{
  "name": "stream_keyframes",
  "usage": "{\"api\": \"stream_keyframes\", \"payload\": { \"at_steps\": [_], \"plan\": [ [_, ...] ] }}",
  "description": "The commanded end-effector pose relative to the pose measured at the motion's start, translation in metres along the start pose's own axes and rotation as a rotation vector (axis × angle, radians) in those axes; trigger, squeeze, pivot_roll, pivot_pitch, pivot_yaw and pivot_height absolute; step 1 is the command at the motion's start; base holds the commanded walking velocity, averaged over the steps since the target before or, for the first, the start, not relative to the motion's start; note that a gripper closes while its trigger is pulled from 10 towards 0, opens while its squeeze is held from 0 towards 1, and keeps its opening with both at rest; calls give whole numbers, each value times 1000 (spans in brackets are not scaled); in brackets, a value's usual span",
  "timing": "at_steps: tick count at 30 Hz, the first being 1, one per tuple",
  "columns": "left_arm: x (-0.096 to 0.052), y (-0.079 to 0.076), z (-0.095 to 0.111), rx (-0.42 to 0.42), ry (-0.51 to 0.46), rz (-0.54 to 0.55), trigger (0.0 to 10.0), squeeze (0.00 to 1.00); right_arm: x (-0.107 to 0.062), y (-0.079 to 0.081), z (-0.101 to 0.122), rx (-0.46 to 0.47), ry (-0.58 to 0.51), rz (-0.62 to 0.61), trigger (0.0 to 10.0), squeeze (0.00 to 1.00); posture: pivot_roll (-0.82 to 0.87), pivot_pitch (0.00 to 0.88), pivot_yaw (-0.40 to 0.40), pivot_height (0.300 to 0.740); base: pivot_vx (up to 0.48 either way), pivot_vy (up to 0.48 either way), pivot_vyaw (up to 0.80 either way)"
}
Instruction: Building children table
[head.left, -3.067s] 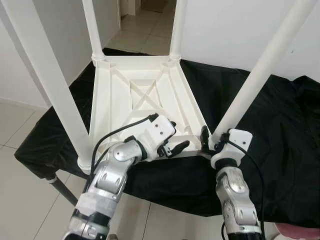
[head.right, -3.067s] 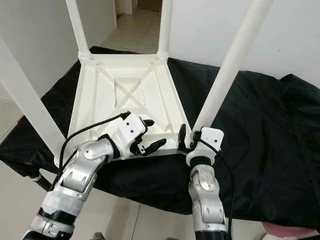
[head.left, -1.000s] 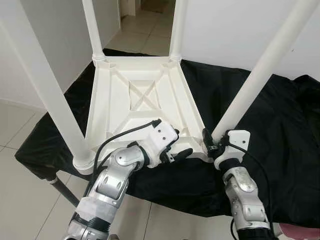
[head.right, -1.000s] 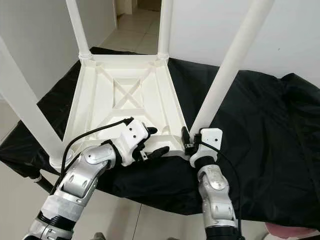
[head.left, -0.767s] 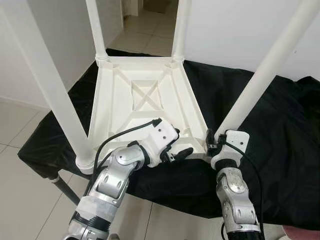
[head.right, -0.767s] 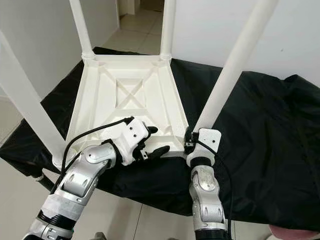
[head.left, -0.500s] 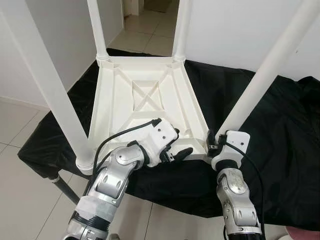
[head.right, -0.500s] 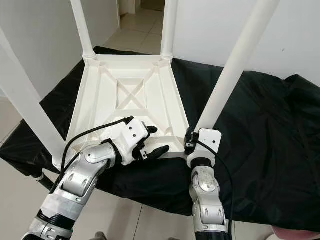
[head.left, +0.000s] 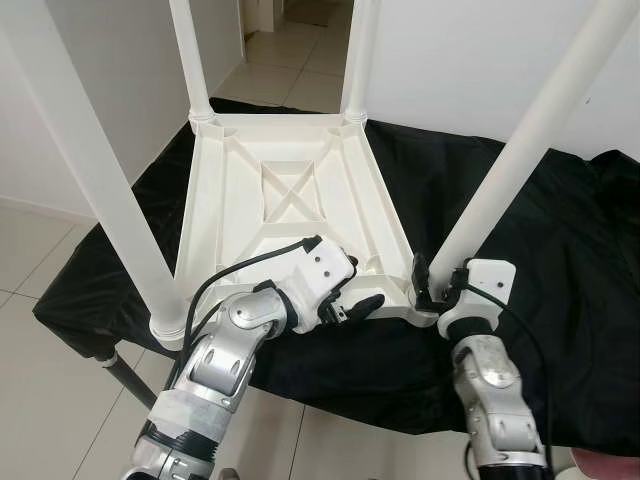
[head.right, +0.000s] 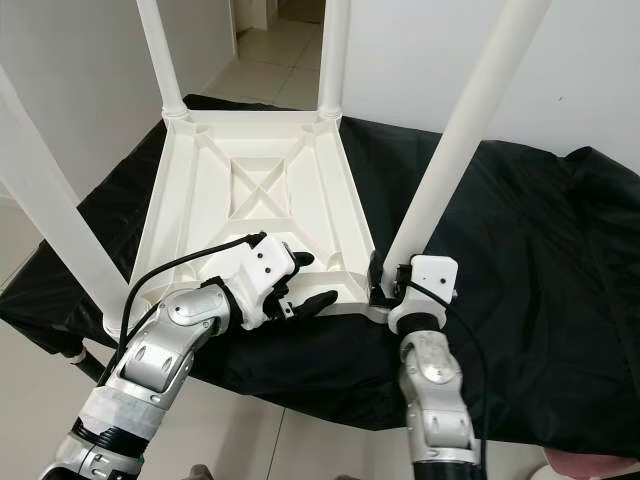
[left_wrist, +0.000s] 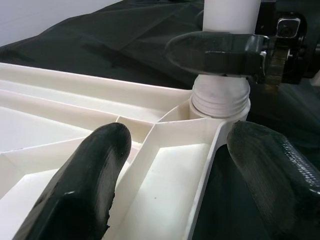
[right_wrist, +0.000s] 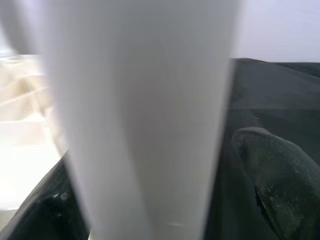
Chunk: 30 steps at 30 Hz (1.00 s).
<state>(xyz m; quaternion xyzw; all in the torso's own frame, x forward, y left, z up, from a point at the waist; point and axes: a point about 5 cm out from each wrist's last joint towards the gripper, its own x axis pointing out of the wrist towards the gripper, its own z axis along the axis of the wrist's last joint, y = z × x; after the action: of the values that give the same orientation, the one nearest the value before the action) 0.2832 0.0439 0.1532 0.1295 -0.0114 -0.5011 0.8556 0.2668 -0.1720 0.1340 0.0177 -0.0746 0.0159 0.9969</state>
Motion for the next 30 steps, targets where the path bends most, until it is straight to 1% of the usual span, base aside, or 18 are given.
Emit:
{"api": "stream_keyframes", "payload": {
  "at_steps": [1,2,3,4,5,8,9,11,14,16,20,21,23,25,26,27,28,30],
  "plan": [
    [1,0,0,1,4,10,10000,0,1,-2,-1,7,-10,41,10000,0,-80,0,-10,740,0,0,0],
    [0,0,0,-1,1,12,10000,0,1,-2,1,2,-24,78,10000,0,-80,0,-10,740,0,0,0],
    [0,0,0,-1,1,12,10000,0,1,-2,1,2,-24,78,10000,0,-80,0,-10,740,0,0,0],
    [0,0,1,-3,-2,12,10000,0,1,-2,2,-6,-35,122,10000,0,-82,0,-7,740,0,0,0],
    [0,0,1,-3,-2,12,10000,0,1,-2,2,-6,-35,122,10000,0,-82,0,-7,740,0,0,0],
    [0,-5,0,-3,-5,-2,10000,0,-1,-3,0,-33,-37,274,10000,0,-86,0,-1,740,0,0,0],
    [0,-5,0,-3,-5,-2,10000,0,-1,-3,0,-33,-37,274,10000,0,-86,0,-1,740,0,0,0],
    [0,-5,-2,1,3,-8,10000,0,1,-5,-3,-47,-21,358,10000,0,-88,0,7,740,0,0,0],
    [0,-5,-2,2,5,-8,10000,0,3,-6,-4,-51,-15,378,10000,0,-88,0,7,740,0,0,0],
    [0,-4,-2,14,14,-12,10000,0,10,-11,-9,-85,13,426,10000,0,-84,0,17,740,0,0,0],
    [0,-3,-3,26,22,-15,10000,0,15,-14,-16,-116,43,472,10000,0,-78,0,19,740,0,0,0],
    [0,-3,-3,29,24,-15,10000,0,16,-14,-18,-126,53,490,8863,0,-75,0,21,740,0,0,0],
    [0,-3,-3,29,24,-14,10000,0,18,-15,-19,-135,59,503,9059,0,-73,0,22,740,0,0,0],
    [0,-2,-2,30,24,-13,10000,0,20,-17,-21,-135,68,521,8510,0,-68,0,23,740,0,0,0],
    [0,-2,-2,30,24,-13,10000,0,20,-17,-21,-135,68,521,8510,0,-68,0,23,740,0,0,0],
    [0,-2,-2,31,24,-13,10000,0,22,-18,-22,-136,68,528,8039,0,-65,0,21,740,0,0,0],
    [0,-2,-2,33,24,-13,10000,0,22,-18,-22,-135,67,536,4980,0,-64,0,21,740,0,0,0],
    [0,-2,-2,33,24,-13,10000,0,22,-18,-22,-135,67,536,4980,0,-64,0,21,740,0,0,0]
  ]
}}
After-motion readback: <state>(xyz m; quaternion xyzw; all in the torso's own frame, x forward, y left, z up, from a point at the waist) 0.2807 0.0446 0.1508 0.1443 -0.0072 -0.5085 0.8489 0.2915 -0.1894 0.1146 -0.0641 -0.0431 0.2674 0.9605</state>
